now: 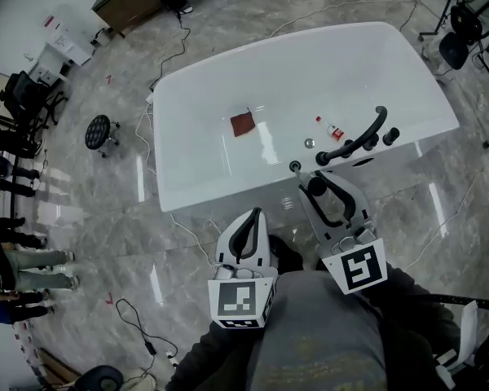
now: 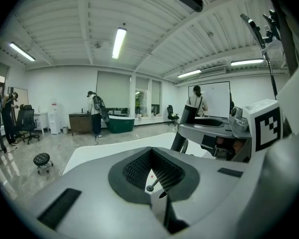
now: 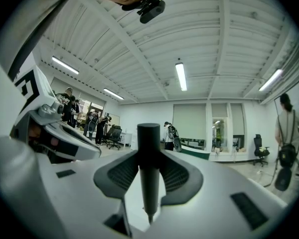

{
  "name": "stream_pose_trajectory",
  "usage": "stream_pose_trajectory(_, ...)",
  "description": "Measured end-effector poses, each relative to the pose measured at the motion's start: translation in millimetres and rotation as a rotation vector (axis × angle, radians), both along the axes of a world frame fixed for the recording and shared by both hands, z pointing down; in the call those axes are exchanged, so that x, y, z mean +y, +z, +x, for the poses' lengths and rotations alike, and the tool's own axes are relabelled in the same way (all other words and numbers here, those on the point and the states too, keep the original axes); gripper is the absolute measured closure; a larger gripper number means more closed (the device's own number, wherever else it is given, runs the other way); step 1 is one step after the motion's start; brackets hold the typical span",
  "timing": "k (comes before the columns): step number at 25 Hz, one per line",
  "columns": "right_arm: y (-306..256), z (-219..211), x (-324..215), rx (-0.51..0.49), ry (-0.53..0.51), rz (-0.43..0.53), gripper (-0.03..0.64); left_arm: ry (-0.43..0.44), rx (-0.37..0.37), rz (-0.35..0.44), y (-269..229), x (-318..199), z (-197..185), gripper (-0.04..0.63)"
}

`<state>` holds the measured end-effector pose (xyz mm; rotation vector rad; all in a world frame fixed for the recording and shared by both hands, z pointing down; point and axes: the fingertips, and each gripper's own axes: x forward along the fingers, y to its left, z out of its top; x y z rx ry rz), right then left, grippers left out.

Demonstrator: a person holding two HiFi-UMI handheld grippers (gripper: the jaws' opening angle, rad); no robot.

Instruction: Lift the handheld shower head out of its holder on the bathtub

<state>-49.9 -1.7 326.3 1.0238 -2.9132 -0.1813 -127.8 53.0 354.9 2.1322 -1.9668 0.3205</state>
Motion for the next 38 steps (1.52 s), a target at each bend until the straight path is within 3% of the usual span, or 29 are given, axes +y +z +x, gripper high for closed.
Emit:
stream_pose_trajectory(7, -23.8, 25.0, 57.0, -0.024, -0.044, 0.044, 0.48, -0.036, -0.022, 0.041, -20.5, 50.4, 28.7, 0.591)
stream_pose_trajectory(12, -20.8, 50.6, 91.4, 0.002, -0.066, 0.043, 0.48, -0.033, -0.018, 0.024, -20.1, 74.1, 60.6, 0.591)
stream_pose_trajectory(17, 7.1, 24.8, 97.8, 0.012, -0.123, -0.02, 0.48, -0.061, -0.035, 0.02, -14.1, 75.4, 40.7, 0.592)
stream_pose_trajectory(21, -16.0, 26.8, 67.0, -0.001, -0.052, 0.047, 0.48, 0.038, -0.015, 0.041, -23.4, 43.9, 48.7, 0.592)
stream_pose_trajectory(30, -29.9, 29.7, 60.2, 0.017, -0.001, 0.037, 0.48, 0.138, 0.017, 0.039, -33.9, 30.2, 58.0, 0.592)
stream_pose_trajectory(38, -34.9, 30.5, 63.0, -0.002, 0.026, 0.035, 0.48, 0.156, 0.007, 0.038, -38.0, 37.4, 54.4, 0.591)
